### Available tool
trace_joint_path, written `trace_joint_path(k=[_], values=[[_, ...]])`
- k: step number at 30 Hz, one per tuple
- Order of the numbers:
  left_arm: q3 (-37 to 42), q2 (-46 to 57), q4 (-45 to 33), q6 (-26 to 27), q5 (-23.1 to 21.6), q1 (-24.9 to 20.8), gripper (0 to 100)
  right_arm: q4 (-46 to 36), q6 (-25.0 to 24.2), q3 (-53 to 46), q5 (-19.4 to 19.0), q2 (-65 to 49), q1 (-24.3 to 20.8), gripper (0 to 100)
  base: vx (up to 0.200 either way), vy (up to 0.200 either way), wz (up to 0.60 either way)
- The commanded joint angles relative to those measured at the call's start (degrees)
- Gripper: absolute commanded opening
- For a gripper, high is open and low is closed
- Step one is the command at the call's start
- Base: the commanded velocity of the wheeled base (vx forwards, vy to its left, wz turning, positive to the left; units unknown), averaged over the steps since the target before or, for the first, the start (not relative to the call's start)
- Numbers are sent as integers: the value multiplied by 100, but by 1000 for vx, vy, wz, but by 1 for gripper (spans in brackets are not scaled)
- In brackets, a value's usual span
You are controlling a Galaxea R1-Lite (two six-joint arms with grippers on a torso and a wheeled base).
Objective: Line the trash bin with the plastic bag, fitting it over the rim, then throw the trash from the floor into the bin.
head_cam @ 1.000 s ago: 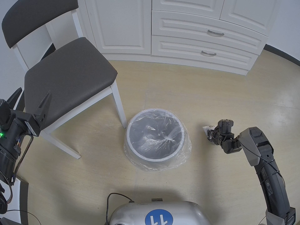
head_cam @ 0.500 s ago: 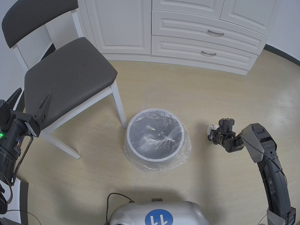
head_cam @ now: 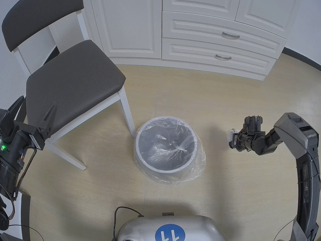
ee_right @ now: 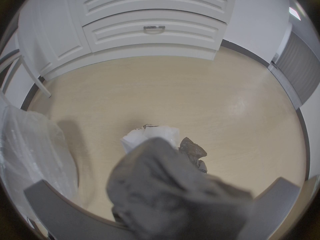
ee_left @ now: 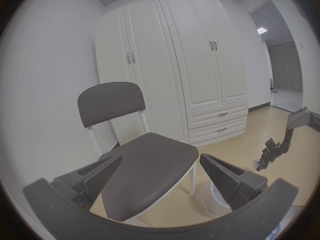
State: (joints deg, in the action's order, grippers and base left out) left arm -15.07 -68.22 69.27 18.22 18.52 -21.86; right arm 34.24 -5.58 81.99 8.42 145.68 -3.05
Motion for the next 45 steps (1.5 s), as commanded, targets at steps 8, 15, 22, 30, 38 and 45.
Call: trace_joint_path(k=[8, 15, 22, 30, 38, 45], values=[[92, -95, 17, 50, 3, -3, 100, 1234, 1639, -2759, -139, -2553, -56, 0, 0, 0, 0], [144, -78, 17, 67, -6, -11, 100, 2508, 2536, -3945, -148, -3327, -64, 0, 0, 0, 0], [215, -42, 17, 261, 3, -3, 100, 3440, 3380, -4991, -341, -4065, -179, 0, 0, 0, 0], [232, -34, 17, 287, 3, -3, 100, 3827, 3678, -5598, -359, -4566, -486, 0, 0, 0, 0], [232, -25, 17, 287, 3, -3, 100, 4073, 3889, -6195, -297, -4961, -1093, 0, 0, 0, 0], [232, 2, 17, 287, 3, -3, 100, 4275, 4109, -6503, -289, -4961, -1365, 0, 0, 0, 0]])
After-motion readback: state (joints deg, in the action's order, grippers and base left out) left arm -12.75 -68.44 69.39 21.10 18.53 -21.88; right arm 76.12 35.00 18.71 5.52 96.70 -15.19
